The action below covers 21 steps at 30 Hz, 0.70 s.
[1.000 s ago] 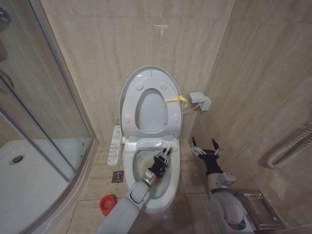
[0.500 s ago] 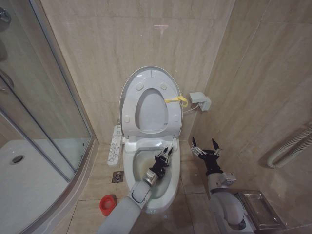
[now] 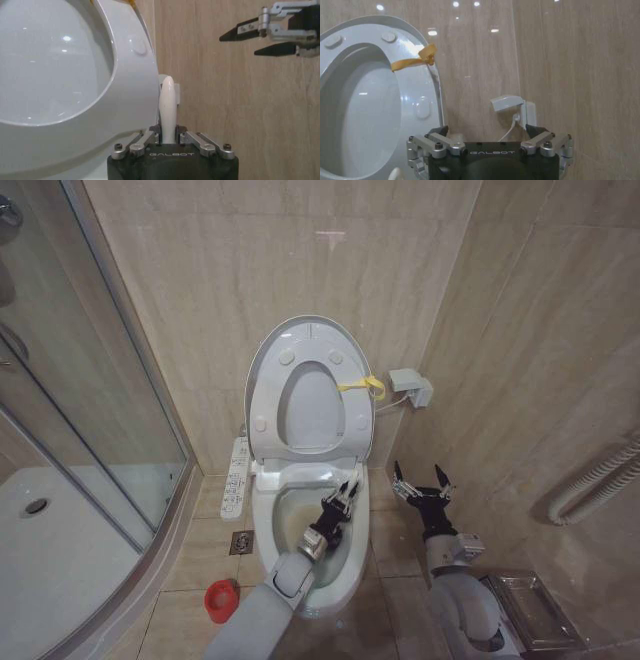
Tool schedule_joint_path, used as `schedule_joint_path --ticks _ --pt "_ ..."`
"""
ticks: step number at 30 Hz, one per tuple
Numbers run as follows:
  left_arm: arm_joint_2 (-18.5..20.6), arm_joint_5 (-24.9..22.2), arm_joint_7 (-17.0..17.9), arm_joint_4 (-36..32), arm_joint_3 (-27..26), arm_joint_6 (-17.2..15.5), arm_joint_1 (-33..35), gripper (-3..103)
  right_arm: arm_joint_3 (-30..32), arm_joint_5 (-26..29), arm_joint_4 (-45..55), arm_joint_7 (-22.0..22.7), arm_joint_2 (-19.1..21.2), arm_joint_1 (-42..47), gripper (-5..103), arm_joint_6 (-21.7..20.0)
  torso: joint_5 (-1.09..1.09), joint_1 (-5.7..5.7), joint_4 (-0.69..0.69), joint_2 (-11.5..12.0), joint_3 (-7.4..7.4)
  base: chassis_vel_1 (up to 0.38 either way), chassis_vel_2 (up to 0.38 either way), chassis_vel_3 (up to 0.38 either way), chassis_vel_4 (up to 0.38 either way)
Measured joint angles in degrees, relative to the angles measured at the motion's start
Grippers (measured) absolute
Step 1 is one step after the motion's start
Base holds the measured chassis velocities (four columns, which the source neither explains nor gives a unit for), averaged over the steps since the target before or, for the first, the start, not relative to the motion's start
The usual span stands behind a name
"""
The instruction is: Open the toilet lid, clean the toilet bowl with a toilet brush, close the toilet lid, and flush.
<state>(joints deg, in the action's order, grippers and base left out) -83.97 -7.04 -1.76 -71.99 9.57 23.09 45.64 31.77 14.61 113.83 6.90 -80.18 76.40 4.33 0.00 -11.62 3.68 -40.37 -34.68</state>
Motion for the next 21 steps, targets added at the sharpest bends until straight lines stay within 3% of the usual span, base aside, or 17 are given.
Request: schedule_joint_path --ticks 6,11,17,21 --pt "-0.75 1.63 -0.06 4.02 -0.24 0.87 -0.22 18 0.00 0.00 0.00 0.00 0.00 0.00 100 0.00 0.00 -0.01 -0.02 0.01 -0.01 0.000 0.000 0.000 0.000" --pt "-0.69 0.80 -0.04 1.16 0.12 0.38 -0.43 18 0.00 0.00 0.00 0.00 0.00 0.00 100 0.00 0.00 0.00 -0.01 0.00 0.00 0.000 0.000 0.000 0.000" --pt "-1.22 1.14 -0.03 4.54 0.40 0.59 -0.58 18 0.00 0.00 0.00 0.00 0.00 0.00 100 0.00 0.00 0.00 -0.02 0.01 -0.01 0.000 0.000 0.000 0.000" --pt "-1.07 1.10 -0.03 3.38 0.32 0.44 -1.06 18 0.00 0.00 0.00 0.00 0.00 0.00 100 0.00 0.00 -0.01 -0.02 0.01 -0.01 0.000 0.000 0.000 0.000"
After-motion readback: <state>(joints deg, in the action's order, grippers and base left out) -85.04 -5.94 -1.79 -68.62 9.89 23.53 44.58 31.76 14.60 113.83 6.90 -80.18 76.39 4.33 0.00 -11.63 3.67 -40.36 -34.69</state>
